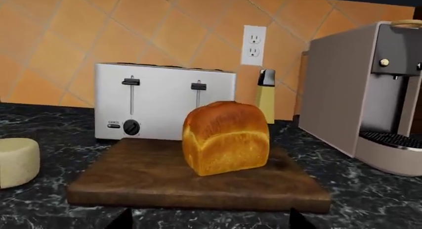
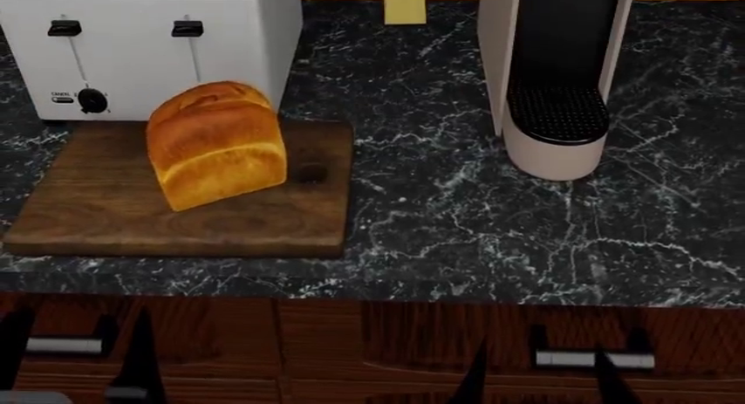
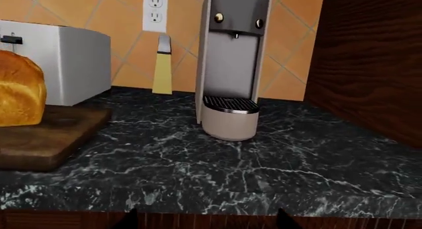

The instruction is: Pick up the wedge of cheese and place it on the slice of bread to prepare a simple cheese on bread dish.

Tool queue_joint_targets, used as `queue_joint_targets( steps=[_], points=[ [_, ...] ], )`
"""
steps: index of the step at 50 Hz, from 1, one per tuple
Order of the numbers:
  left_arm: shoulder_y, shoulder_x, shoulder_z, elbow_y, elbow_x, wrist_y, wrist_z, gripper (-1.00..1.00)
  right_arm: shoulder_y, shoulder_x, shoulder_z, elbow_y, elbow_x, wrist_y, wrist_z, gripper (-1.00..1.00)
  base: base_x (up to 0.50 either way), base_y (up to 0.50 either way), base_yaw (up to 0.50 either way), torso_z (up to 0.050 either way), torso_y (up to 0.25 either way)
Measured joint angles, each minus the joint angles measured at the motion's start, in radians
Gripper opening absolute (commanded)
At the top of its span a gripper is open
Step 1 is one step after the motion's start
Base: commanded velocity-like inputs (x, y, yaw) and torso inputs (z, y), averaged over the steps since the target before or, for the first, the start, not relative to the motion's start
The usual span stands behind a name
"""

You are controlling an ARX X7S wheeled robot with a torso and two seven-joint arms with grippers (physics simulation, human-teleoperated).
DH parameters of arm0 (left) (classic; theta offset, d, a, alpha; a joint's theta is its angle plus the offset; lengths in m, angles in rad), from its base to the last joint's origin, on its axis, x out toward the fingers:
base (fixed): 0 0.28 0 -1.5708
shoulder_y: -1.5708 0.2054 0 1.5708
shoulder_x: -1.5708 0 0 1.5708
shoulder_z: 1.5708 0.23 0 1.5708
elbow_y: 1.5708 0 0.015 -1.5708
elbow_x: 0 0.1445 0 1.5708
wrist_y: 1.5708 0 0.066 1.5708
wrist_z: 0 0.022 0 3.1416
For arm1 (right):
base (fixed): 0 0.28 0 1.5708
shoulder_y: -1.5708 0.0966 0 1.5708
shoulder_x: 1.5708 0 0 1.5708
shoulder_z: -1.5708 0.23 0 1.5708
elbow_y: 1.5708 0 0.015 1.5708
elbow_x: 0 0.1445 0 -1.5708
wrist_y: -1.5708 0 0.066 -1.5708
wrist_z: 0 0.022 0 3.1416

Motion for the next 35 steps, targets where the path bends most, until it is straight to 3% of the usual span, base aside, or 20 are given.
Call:
queue_joint_targets(
  steps=[16, 35],
  points=[
    [-0.019, -0.012, 0.013, -0.001, -0.007, -0.01, -0.013, 1.0, 0.005, 0.011, -0.002, -0.03, 0.011, 0.029, 0.015, 1.0, 0.0, 0.0, 0.0, 0.049, 0.0],
    [-0.072, -0.059, -0.021, 0.119, -0.029, -0.134, -0.075, 1.0, 0.056, 0.051, 0.024, -0.144, 0.035, 0.146, 0.032, 1.0, 0.0, 0.0, 0.0, 0.0, 0.0]
  ],
)
